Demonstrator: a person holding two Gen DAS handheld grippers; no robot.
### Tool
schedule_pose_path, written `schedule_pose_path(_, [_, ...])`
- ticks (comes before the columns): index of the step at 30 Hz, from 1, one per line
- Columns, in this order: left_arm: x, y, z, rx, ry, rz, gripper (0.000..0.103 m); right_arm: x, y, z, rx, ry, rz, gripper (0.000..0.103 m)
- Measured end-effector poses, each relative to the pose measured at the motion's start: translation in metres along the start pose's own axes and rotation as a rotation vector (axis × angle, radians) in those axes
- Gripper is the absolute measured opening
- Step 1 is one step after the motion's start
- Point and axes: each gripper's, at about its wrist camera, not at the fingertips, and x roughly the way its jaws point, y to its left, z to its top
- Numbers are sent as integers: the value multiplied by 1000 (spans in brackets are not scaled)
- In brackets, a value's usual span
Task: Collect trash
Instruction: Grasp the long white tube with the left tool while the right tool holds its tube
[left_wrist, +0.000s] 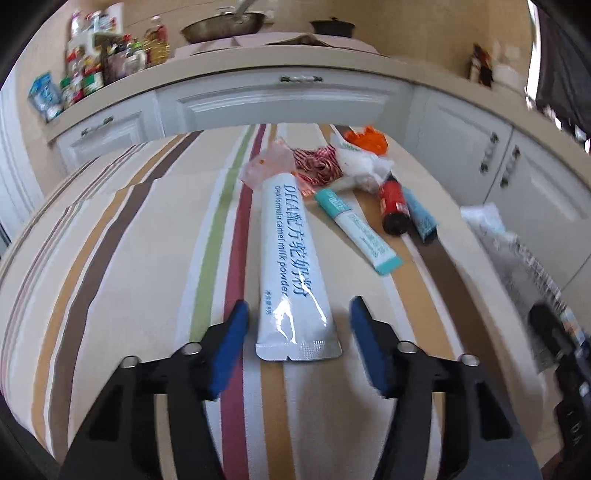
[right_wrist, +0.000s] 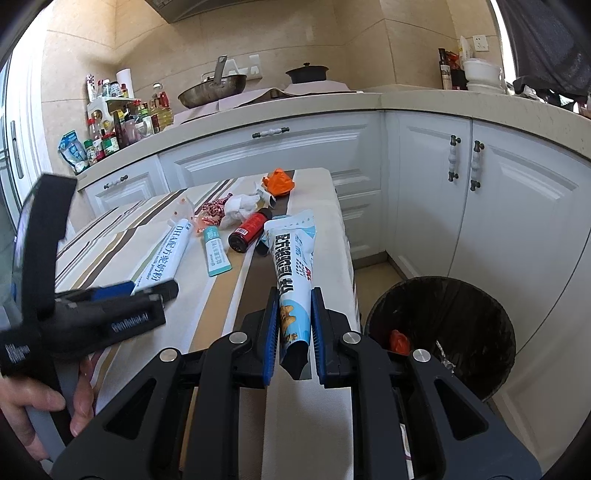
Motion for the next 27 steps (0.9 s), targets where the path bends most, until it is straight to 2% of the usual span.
schedule_pose_path(2, [-2, -2, -3, 19, -12, -5, 40, 1, -1, 0, 2, 0, 1, 16])
schedule_pose_path(13, [-10, 6, -6, 9, -31, -32, 37, 1, -2, 1, -3, -7, -5, 16])
schedule_pose_path(22, [-41, 4, -5, 41, -103, -43, 35, -7, -4, 2, -4, -26, -27, 16])
schedule_pose_path(27, [-49, -8, -2, 64, -122, -80, 33, -17, -14, 5, 6, -47, -66, 16])
